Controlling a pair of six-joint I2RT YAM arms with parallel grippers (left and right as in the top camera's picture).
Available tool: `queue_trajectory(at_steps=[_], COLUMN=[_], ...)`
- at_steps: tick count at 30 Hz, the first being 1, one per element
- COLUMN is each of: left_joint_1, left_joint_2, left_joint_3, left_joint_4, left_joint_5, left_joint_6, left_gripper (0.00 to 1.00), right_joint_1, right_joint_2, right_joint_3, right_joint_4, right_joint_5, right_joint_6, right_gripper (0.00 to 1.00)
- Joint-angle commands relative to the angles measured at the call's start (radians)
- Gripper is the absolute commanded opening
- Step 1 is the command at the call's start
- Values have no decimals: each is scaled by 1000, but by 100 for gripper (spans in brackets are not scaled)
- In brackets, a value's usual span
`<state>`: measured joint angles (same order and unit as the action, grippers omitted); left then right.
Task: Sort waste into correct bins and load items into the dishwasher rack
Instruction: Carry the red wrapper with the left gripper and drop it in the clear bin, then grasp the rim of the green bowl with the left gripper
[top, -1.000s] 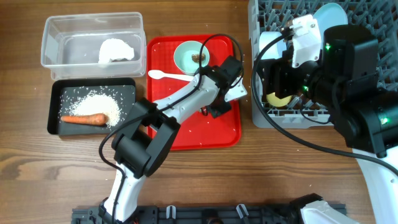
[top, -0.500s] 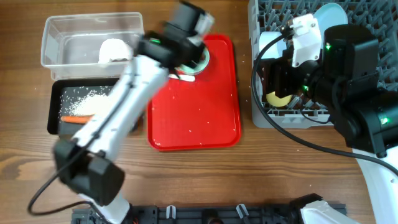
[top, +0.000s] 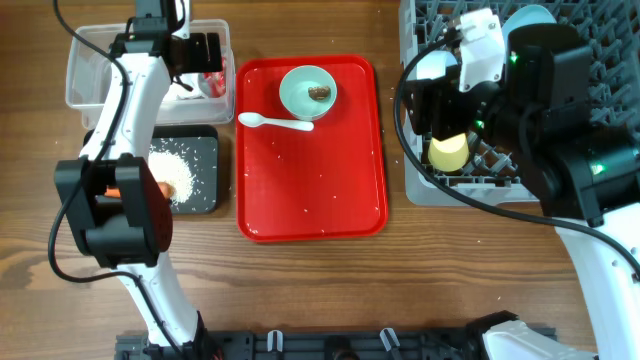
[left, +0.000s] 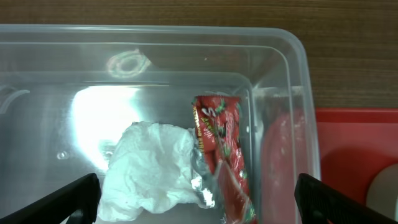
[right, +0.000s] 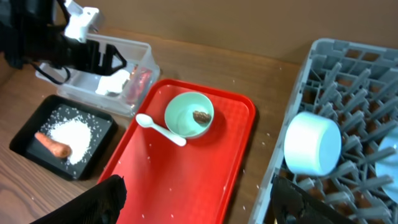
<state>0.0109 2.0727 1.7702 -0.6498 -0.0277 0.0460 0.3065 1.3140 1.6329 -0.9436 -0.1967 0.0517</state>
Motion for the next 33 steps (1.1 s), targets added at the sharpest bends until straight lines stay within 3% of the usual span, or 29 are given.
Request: queue_trajectory(at_steps=[1, 8, 15, 20, 23, 26, 30, 33], left_joint_1=[-20, -148, -344, -361, -384, -439, -478, -514], left_joint_2=[-41, -135, -56, -21, -5, 13, 55, 101], left_joint_3=[-3, -3, -3, -3, -3, -4, -4, -4], left_joint_4=[-1, -51, -50, -55, -76, -105, -102, -98], left_joint_5=[16, 180, 175, 110, 163, 131, 113, 104], left_joint_6=[-2, 82, 103, -43, -52, 40, 42, 139], left_gripper=[100, 100, 100, 100, 96, 91, 89, 81], right_joint_1=[3, 3, 3, 3, 3, 3, 3, 3], right_joint_2=[26, 69, 75, 75, 76, 82, 85, 87], right_joint_3=[5, 5, 5, 5, 5, 5, 5, 5], right_joint_4=[27, 38, 24, 4, 8, 7, 3, 3], right_joint_5=[-35, -34, -34, -34, -34, -34, -34, -34], right_joint_6=[11, 11, 11, 11, 10, 8, 8, 8], right_gripper=[79, 79, 79, 79, 79, 79, 79, 79])
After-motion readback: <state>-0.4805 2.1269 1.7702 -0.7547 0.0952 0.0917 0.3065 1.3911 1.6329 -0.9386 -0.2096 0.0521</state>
